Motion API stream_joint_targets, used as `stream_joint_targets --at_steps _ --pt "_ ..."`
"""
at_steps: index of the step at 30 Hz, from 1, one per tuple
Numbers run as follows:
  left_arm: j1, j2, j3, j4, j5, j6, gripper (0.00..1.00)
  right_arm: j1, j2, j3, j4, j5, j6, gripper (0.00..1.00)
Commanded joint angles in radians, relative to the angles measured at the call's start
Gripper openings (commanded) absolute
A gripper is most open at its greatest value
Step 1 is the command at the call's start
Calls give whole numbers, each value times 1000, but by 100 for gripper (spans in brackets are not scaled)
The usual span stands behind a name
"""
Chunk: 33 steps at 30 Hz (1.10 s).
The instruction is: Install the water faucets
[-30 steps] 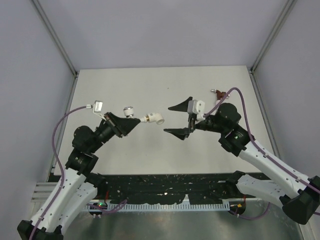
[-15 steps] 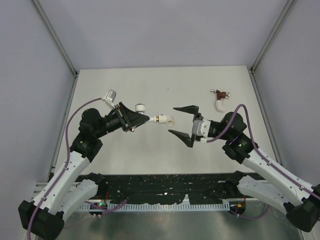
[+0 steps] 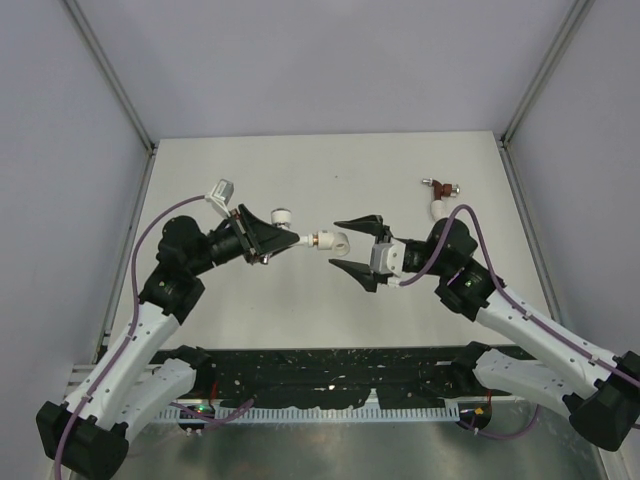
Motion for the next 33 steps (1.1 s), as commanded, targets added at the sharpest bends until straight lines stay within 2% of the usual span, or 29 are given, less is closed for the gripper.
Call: stream_joint_targets --at_steps 1,4,10,12,16,19,22,28,33 --pt "3 -13 59 61 50 -26 0 11 15 51 37 -18 -28 72" --pt "3 -7 60 64 70 -35 0 16 29 62 39 -31 -29 69" --pt "3 -1 68 75 99 -42 0 19 59 76 49 -57 -22 57" --pt "3 1 68 76 102 -38 0 22 63 77 68 -71 0 52" --pt "3 13 68 91 116 -26 0 19 78 97 56 -110 33 32" --pt "3 21 74 145 131 6 0 21 92 120 23 -152 103 24" --pt "3 22 108 147 154 136 0 21 112 158 5 -184 197 17" --pt "3 -36 146 113 133 489 0 17 173 212 71 -157 580 7" --pt "2 -79 107 287 201 710 0 19 269 304 14 -137 851 5"
